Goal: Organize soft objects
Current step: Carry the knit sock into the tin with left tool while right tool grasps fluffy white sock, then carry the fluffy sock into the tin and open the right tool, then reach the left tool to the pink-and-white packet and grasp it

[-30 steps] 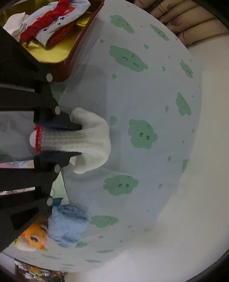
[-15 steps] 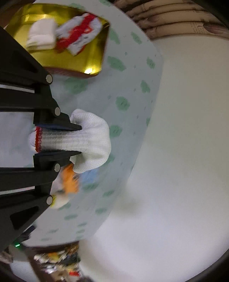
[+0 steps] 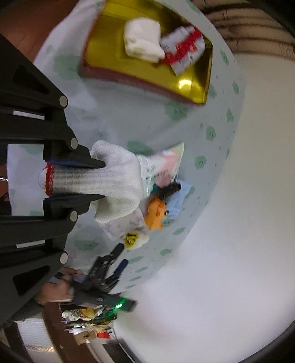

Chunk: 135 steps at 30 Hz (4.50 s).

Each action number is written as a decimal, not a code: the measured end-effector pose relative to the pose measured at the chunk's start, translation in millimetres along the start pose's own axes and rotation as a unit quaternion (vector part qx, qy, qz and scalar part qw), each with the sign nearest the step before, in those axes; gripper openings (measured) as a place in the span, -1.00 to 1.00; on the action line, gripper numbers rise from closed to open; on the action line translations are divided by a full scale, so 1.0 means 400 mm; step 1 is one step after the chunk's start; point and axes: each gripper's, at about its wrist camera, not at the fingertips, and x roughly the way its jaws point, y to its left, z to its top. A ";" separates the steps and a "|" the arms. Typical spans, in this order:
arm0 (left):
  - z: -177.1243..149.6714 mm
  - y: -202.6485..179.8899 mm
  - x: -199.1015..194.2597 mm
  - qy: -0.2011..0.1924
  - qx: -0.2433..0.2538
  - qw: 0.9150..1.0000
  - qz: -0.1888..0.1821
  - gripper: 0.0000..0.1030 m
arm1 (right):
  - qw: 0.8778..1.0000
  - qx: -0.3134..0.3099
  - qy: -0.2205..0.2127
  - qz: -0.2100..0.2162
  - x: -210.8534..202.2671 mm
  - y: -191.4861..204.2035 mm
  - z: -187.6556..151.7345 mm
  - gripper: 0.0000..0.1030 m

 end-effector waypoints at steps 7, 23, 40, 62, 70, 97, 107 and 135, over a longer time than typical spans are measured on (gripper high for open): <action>-0.024 0.077 -0.107 -0.032 -0.013 0.999 0.037 -0.62 | 0.999 0.012 0.032 0.016 0.100 -0.016 0.040 0.15; 0.063 0.272 -0.192 -0.069 -0.042 0.991 0.104 -0.62 | 0.996 0.079 -0.037 0.008 -0.086 -0.027 -0.049 -0.25; 0.293 0.348 0.123 -0.018 0.000 0.988 0.151 -0.54 | 0.993 0.119 -0.021 -0.013 -0.158 -0.017 -0.238 -0.25; 0.112 0.311 -0.149 -0.130 -0.018 0.972 0.193 -0.26 | 0.993 0.114 -0.023 -0.012 -0.172 0.001 -0.232 -0.26; -0.130 0.340 -0.234 -0.156 -0.069 0.960 0.224 0.02 | 0.996 0.055 -0.054 0.054 -0.243 0.160 -0.099 -0.26; -0.243 0.366 -0.284 -0.189 -0.032 0.951 0.244 0.02 | 0.954 -0.150 0.133 0.225 0.247 1.033 0.273 -0.24; -0.238 0.411 -0.281 -0.174 -0.076 0.952 0.240 0.02 | 0.953 -0.140 0.133 0.232 0.283 1.070 0.281 0.13; -0.282 0.151 -0.070 -0.045 0.095 0.985 0.140 0.02 | 0.981 0.063 0.015 -0.186 -0.100 -0.046 -0.200 0.79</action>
